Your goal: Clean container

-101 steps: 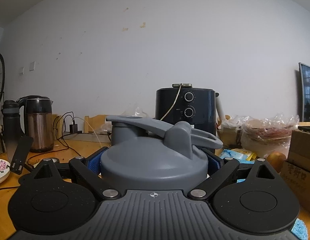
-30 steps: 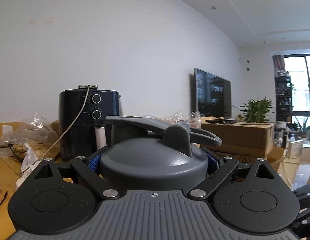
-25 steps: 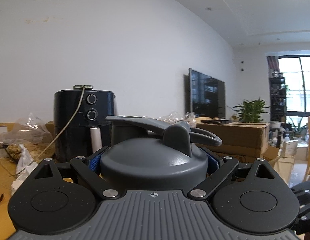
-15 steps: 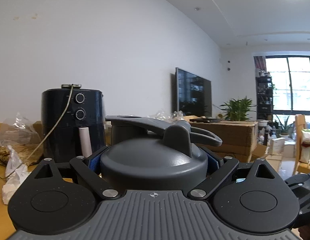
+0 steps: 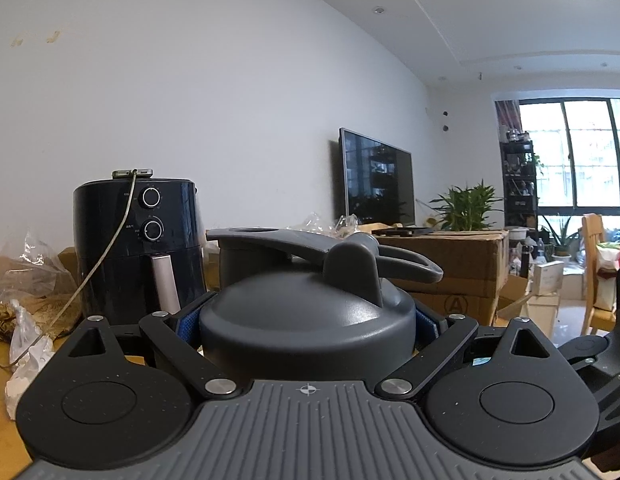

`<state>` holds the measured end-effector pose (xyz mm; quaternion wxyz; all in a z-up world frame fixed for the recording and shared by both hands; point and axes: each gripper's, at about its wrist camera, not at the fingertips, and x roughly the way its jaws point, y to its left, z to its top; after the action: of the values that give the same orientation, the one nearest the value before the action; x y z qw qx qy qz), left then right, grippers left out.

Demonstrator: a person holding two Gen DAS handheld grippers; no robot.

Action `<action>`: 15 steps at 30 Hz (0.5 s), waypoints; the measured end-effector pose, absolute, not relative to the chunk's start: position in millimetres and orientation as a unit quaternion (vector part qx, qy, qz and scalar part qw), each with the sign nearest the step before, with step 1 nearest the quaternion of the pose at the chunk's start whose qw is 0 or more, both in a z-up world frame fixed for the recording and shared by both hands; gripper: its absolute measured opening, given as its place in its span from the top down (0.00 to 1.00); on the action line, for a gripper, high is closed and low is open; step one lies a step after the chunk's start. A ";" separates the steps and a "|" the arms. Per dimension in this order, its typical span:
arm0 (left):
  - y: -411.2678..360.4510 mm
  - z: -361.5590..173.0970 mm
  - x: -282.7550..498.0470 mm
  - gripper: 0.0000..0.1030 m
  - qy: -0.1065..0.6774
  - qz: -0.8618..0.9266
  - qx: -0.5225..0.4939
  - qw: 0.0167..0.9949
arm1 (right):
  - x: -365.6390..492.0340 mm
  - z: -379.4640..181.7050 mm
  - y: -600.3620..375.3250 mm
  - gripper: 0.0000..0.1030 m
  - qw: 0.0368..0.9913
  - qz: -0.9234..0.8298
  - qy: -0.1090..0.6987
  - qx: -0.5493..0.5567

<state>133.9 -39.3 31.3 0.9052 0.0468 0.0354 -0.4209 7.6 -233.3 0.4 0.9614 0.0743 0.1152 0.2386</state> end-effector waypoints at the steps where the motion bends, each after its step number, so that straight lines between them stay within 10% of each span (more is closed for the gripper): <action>1: -39.2 31.0 133.7 0.07 0.035 -0.421 0.047 0.905 | 8.2 0.6 -232.8 0.89 0.961 0.239 0.115 0.074; 15: -35.1 31.4 138.4 0.07 0.037 -0.425 0.013 0.904 | 6.8 -0.5 -233.3 0.88 0.960 0.240 0.120 0.081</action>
<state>138.4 -35.1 31.4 0.9044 0.0132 0.0365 -0.4249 6.8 -233.3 -0.5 0.9600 0.0809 0.1195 0.2397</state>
